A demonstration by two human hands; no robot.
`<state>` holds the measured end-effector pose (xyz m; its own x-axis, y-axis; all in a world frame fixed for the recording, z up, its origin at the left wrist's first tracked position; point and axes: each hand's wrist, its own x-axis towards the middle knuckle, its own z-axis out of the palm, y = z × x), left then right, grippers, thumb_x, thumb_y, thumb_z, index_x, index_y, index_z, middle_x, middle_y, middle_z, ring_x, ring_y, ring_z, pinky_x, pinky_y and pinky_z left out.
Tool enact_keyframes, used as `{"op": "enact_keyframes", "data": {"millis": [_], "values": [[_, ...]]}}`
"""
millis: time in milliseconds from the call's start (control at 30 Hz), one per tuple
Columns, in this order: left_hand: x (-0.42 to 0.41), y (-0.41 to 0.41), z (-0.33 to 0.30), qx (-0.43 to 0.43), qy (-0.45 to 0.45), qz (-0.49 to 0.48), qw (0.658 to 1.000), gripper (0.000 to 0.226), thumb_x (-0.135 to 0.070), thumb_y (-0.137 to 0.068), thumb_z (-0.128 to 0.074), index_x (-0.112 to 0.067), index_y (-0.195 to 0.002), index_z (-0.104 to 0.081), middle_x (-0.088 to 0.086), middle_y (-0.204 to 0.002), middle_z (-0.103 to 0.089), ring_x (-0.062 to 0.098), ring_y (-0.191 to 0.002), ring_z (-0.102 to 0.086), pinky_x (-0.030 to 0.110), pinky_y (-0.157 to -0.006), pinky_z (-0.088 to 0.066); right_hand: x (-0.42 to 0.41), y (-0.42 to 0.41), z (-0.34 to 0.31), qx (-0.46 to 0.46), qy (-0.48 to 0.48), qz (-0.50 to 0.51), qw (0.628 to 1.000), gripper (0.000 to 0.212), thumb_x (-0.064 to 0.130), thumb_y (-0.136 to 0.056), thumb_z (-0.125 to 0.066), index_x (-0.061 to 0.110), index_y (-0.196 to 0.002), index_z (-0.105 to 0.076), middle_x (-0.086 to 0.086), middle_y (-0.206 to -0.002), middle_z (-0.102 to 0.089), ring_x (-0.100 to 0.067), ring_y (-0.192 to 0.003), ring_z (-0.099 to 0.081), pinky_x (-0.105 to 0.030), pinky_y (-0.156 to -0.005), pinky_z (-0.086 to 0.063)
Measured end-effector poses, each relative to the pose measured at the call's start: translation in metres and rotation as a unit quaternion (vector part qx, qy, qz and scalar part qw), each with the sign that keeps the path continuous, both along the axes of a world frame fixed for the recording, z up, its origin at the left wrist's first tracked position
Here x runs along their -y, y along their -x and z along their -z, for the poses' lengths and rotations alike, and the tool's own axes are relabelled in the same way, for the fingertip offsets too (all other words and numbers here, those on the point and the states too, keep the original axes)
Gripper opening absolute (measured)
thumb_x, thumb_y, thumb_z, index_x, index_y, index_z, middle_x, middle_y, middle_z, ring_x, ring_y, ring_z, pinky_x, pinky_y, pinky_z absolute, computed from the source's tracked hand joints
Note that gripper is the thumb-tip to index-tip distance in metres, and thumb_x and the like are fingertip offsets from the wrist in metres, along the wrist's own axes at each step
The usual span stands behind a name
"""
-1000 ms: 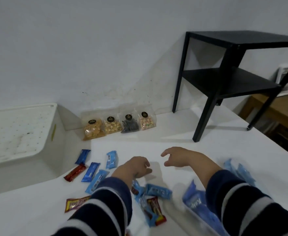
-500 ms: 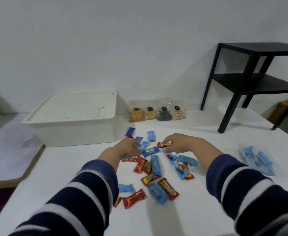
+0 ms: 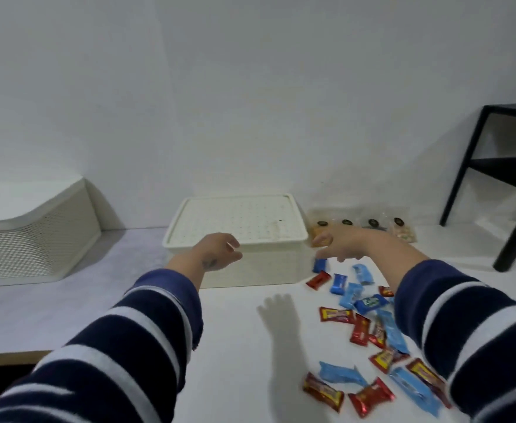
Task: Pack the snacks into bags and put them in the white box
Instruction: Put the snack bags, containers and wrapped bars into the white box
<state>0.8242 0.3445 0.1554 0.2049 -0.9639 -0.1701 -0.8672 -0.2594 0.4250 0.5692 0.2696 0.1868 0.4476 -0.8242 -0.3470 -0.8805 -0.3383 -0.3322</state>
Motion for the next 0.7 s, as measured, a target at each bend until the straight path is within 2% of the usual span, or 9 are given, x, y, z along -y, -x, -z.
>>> {"op": "enact_keyframes", "data": {"millis": [167,333,500,600,700], "values": [[0.024,-0.066,-0.003,0.005,-0.01,-0.021,1.0,0.045,-0.033,-0.093,-0.057,-0.018,-0.134,-0.048,0.003,-0.132,-0.055,0.022,-0.12,-0.052,0.029,-0.098,-0.04,0.028,-0.04,0.007,0.024,0.04,0.027,0.999,0.052,0.032,-0.093,-0.055,0.026,-0.143,-0.04,0.001,-0.15,-0.037,-0.021,-0.13,-0.042,-0.032,-0.099,-0.038],[0.066,-0.116,0.008,0.068,-0.014,-0.045,0.997,0.053,-0.038,-0.092,-0.055,-0.02,-0.14,-0.04,0.007,-0.143,-0.043,0.026,-0.125,-0.048,0.036,-0.104,-0.04,0.087,-0.07,0.024,0.026,0.03,0.043,0.998,0.048,0.033,-0.092,-0.057,0.026,-0.138,-0.045,-0.002,-0.145,-0.042,-0.022,-0.13,-0.044,-0.03,-0.098,-0.038],[0.108,-0.161,0.045,0.121,-0.071,-0.117,0.983,0.068,-0.052,-0.09,-0.051,-0.025,-0.147,-0.026,0.011,-0.15,-0.025,0.036,-0.131,-0.037,0.046,-0.106,-0.038,0.153,-0.096,0.049,0.0,0.02,0.055,0.998,0.057,0.037,-0.092,-0.056,0.024,-0.144,-0.036,0.0,-0.152,-0.035,-0.022,-0.138,-0.036,-0.034,-0.111,-0.031],[0.139,-0.18,0.06,0.105,-0.071,-0.146,0.981,0.072,-0.053,-0.09,-0.051,-0.024,-0.149,-0.021,0.012,-0.151,-0.025,0.035,-0.13,-0.037,0.045,-0.104,-0.04,0.19,-0.109,0.064,-0.027,0.018,0.067,0.997,0.067,0.045,-0.091,-0.055,0.022,-0.148,-0.029,-0.004,-0.155,-0.03,-0.025,-0.139,-0.035,-0.036,-0.112,-0.032],[0.165,-0.193,0.07,0.083,-0.068,-0.173,0.979,0.075,-0.057,-0.087,-0.054,-0.022,-0.147,-0.026,0.015,-0.145,-0.034,0.036,-0.125,-0.044,0.045,-0.101,-0.042,0.22,-0.115,0.075,-0.038,0.011,0.083,0.996,0.077,0.053,-0.089,-0.054,0.019,-0.15,-0.022,-0.006,-0.157,-0.025,-0.026,-0.141,-0.031,-0.039,-0.114,-0.031]]}}
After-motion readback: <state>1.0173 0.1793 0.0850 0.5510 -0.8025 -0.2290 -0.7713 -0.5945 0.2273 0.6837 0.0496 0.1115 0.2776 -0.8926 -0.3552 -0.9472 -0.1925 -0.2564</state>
